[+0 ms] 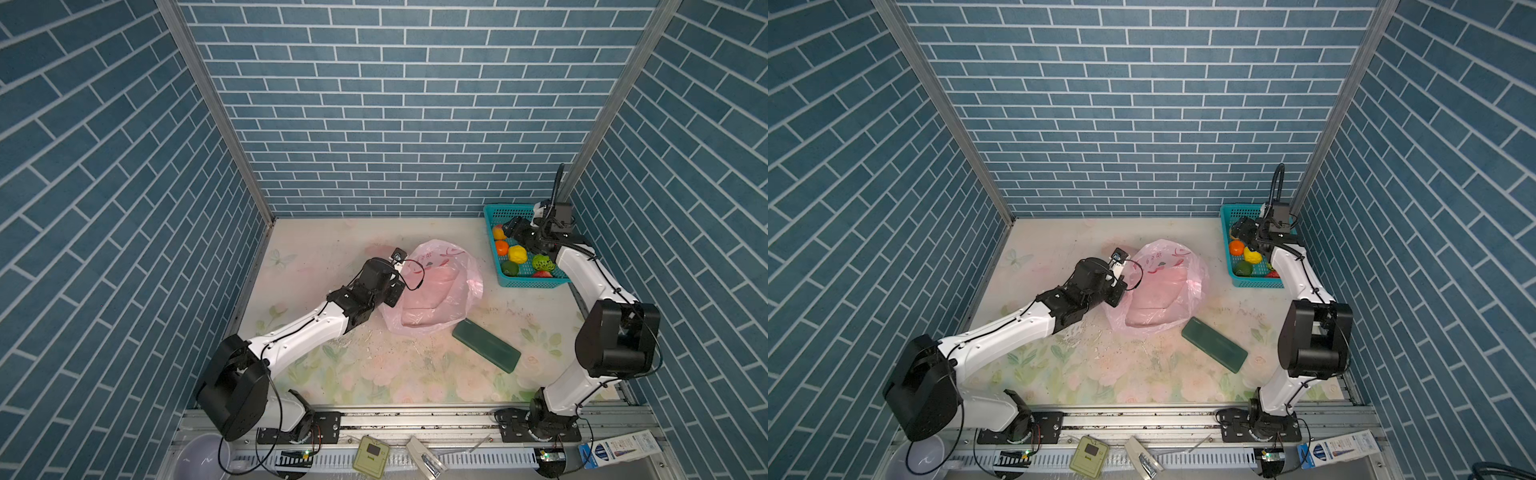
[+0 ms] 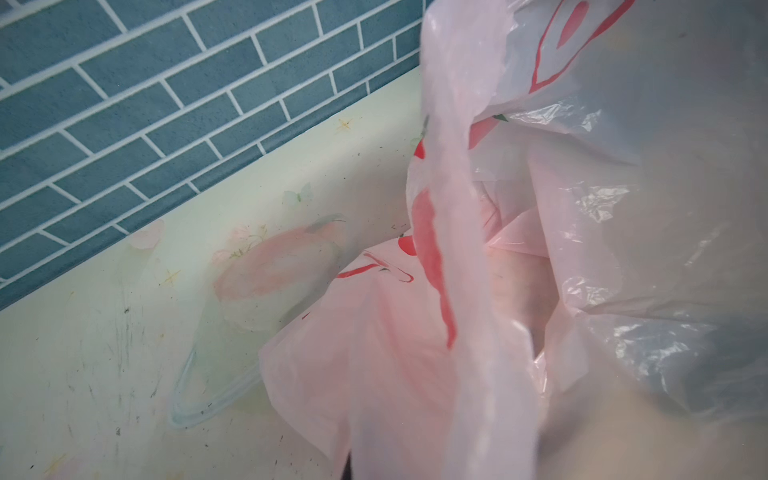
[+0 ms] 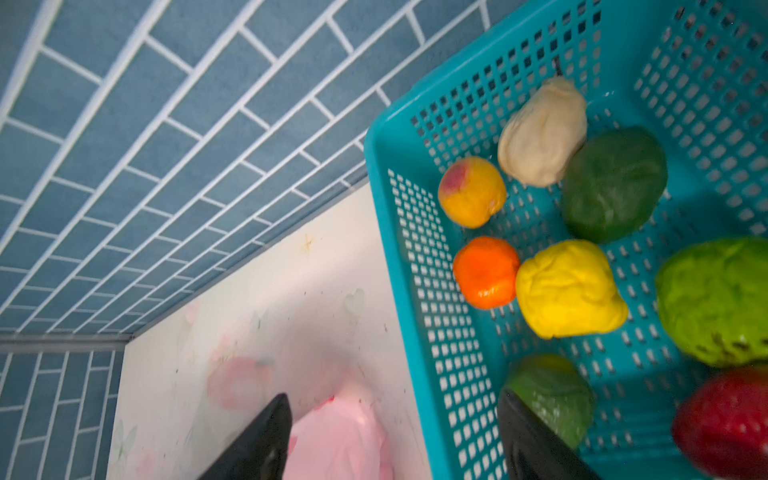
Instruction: Untie the knot of the plastic bag and take out the fruit
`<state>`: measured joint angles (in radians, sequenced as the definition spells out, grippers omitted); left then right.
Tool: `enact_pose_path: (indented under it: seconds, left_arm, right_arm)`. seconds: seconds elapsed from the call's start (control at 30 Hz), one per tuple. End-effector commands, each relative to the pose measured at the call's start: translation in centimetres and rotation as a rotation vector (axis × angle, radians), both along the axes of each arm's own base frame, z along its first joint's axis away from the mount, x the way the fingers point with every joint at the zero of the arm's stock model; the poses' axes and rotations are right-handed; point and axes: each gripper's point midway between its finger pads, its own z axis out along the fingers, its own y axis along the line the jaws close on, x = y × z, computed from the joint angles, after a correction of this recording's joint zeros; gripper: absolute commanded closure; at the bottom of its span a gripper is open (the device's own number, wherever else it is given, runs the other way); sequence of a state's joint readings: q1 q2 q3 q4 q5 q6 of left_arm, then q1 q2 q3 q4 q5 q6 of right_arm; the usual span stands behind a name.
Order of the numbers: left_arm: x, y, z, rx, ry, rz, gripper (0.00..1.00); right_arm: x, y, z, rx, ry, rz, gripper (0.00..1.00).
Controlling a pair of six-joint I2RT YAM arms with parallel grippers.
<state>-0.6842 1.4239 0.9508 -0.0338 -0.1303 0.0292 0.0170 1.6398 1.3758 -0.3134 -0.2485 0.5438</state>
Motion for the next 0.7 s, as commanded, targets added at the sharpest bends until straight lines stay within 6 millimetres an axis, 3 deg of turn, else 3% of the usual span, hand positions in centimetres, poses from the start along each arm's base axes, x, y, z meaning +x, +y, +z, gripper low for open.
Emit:
enact_pose_path:
  seconds: [0.0, 0.17, 0.37, 0.53, 0.67]
  left_arm:
    - [2.7, -0.2, 2.3, -0.061, -0.064, 0.041, 1.0]
    - [6.1, -0.7, 3.3, -0.083, -0.098, 0.064, 1.0]
    - [10.2, -1.3, 3.2, -0.086, -0.106, 0.084, 1.0]
    - [12.5, -1.5, 2.7, -0.088, -0.1, 0.097, 1.0]
    - [13.1, -1.5, 1.9, -0.083, -0.085, 0.098, 1.0]
  right_arm:
    - [-3.6, 1.9, 0.3, -0.015, 0.001, 0.055, 0.22]
    - [-8.8, 4.5, 0.5, 0.004, 0.016, 0.089, 0.22]
    - [-13.6, 6.0, 0.6, 0.028, 0.039, 0.104, 0.22]
    - [-16.1, 5.6, 1.1, 0.027, 0.048, 0.088, 0.21]
    - [-17.1, 5.1, 1.8, 0.013, 0.041, 0.079, 0.2]
